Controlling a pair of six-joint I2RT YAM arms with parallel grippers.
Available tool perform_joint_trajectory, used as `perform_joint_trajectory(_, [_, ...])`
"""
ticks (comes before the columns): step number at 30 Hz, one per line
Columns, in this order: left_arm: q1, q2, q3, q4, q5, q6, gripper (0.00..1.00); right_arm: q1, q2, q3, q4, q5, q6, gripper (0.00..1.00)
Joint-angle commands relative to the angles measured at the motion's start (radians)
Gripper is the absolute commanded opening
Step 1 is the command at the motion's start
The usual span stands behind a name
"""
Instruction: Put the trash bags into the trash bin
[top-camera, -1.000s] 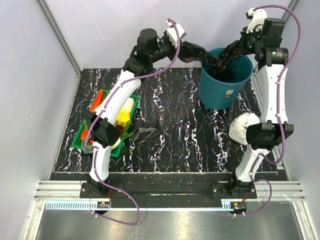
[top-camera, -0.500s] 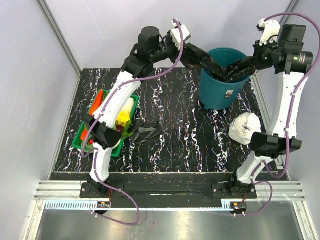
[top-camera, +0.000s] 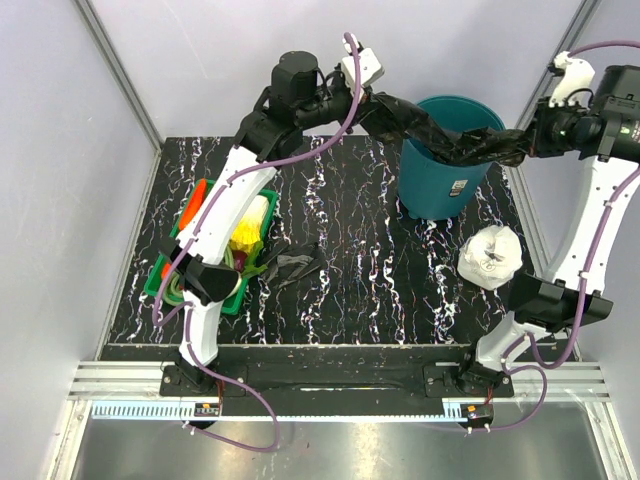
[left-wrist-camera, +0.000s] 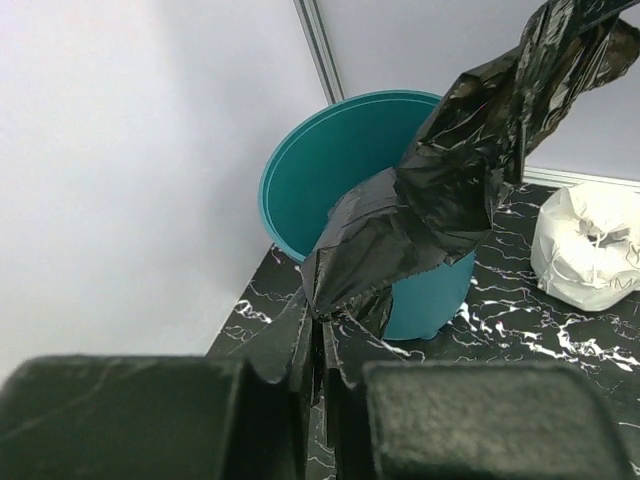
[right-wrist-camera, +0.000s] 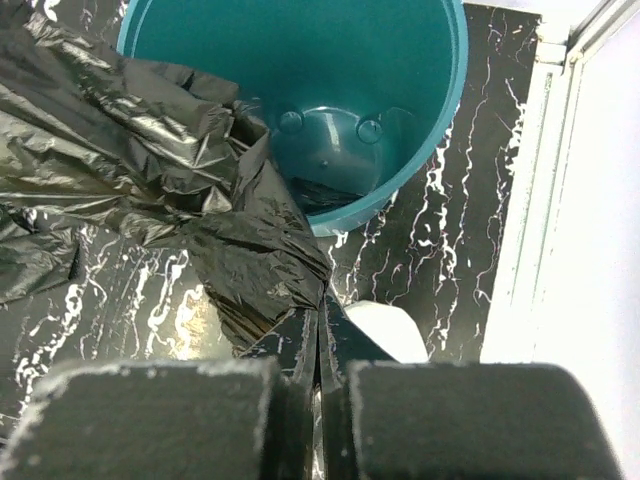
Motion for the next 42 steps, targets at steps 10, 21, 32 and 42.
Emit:
perform_joint_trajectory(10, [0.003, -0.090, 0.073, -0.049, -0.063, 0.025, 0.09, -0.165, 0.026, 0.054, -0.074, -0.321, 0.070, 0.00])
perform_joint_trajectory(21, [0.003, -0.094, 0.088, -0.102, -0.064, 0.043, 0.10, -0.218, 0.085, 0.061, -0.204, -0.431, -0.002, 0.00])
perform_joint_trajectory(32, [0.003, -0.098, 0.060, -0.165, -0.037, 0.043, 0.14, -0.219, 0.068, -0.192, -0.249, -0.401, -0.184, 0.00])
perform_joint_trajectory(42, [-0.025, -0.108, 0.120, -0.221, 0.014, 0.016, 0.11, -0.219, 0.100, -0.276, -0.233, -0.424, -0.235, 0.00])
